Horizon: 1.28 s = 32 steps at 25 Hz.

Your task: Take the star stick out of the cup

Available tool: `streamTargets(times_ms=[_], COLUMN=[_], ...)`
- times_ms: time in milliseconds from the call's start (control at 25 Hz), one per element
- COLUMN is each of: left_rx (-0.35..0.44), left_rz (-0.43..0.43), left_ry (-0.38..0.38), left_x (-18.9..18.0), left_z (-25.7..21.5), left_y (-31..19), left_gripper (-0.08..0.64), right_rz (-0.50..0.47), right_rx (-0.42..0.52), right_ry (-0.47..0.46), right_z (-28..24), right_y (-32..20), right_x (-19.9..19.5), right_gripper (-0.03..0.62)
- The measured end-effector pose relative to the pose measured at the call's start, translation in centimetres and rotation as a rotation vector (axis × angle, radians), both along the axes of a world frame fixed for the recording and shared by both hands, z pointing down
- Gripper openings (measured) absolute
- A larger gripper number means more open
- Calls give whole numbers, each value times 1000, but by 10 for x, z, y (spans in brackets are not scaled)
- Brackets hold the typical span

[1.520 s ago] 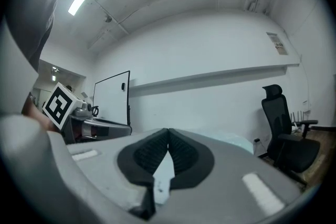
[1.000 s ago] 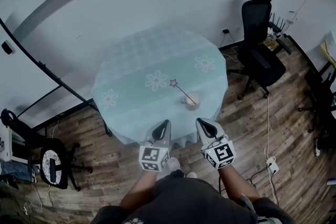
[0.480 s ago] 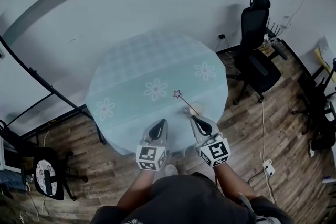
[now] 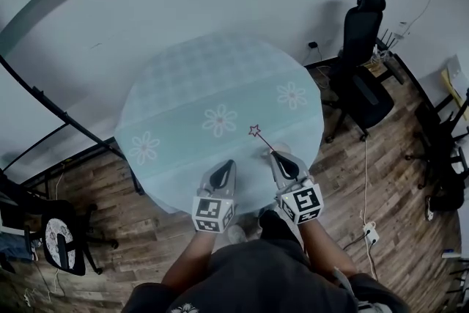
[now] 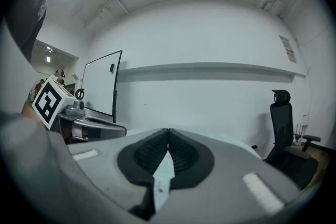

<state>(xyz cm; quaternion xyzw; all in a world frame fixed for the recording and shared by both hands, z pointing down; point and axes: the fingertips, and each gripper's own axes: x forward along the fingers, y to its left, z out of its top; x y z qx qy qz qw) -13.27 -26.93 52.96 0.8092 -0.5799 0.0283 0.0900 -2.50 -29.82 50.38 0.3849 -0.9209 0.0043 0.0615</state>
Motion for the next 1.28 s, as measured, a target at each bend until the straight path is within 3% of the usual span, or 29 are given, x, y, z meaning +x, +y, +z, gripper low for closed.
streamTargets(times_ms=[320,600,720,920,1280], left_rx=[-27,-80,-99,-127,-154], left_rz=[-48,-71,-85,-104,-131], left_ry=[-37,-22,-21,-27,-30], left_x=[-19,-22,-25,-29,-31], left_z=[16,42,52,62,74], left_y=[-23,-43,-49,-56,-67], left_gripper=[5,5,5,5,5], right_rz=[-41,-67,-83,-107,-116], right_rx=[-15,-29,-55,-98,-135], right_ry=[111,167,190,232,293], right_z=[29,52,67,85,107], right_y=[-29,-51,-59,-71,-96], right_x=[-9,-21,-26,-32,-41], right_gripper=[3,5,86,165,178])
